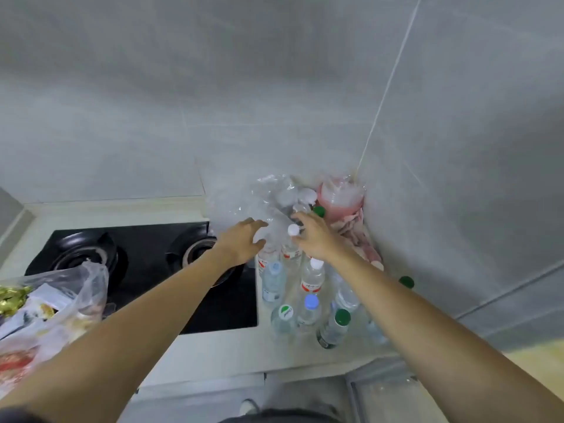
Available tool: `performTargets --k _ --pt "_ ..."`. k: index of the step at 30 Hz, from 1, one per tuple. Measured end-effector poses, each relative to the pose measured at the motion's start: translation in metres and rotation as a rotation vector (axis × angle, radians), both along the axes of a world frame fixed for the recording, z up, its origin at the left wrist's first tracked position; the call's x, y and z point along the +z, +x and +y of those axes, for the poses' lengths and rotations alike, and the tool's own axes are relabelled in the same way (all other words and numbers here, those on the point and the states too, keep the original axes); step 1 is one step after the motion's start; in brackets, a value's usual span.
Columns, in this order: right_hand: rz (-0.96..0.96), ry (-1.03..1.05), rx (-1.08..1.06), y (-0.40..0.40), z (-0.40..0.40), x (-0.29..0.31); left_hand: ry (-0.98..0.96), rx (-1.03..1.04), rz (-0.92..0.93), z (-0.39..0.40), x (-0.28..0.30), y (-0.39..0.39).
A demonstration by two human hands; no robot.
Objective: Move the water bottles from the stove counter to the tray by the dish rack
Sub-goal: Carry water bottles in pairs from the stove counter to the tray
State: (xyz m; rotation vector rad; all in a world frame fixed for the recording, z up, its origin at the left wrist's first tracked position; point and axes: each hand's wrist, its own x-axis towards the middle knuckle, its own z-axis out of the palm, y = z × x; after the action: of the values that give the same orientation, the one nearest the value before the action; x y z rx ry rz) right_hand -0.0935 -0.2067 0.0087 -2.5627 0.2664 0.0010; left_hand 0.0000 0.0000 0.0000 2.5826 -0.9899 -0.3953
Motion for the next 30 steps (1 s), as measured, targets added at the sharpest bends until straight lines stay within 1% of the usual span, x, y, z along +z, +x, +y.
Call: performTargets --k 6,10,14,19,25,30 --pt "0.145 -0.082 0.027 0.031 -0.011 -0.025 0.123 0.04 0.085 -0.018 -0.025 0.013" --pt "0.181 -0.162 0.092 0.049 -0.015 -0.037 0.188 -0.005 0.074 -0.032 -0.034 0.021" --pt "0.188 -0.243 0.128 0.064 -0.017 -0.041 0.203 -0.058 0.046 -0.042 -0.039 0.027" --pt "0.191 -0.305 0.177 0.07 -0.024 -0.042 0.155 -0.109 0.014 -0.039 -0.045 0.029" --pt "0.14 -0.29 0.219 0.062 -0.02 -0.033 0.149 -0.107 -0.007 -0.032 -0.041 0.025" --pt "0.024 -0.16 0.248 0.058 -0.023 -0.005 0.051 -0.031 0.009 -0.015 -0.01 0.03"
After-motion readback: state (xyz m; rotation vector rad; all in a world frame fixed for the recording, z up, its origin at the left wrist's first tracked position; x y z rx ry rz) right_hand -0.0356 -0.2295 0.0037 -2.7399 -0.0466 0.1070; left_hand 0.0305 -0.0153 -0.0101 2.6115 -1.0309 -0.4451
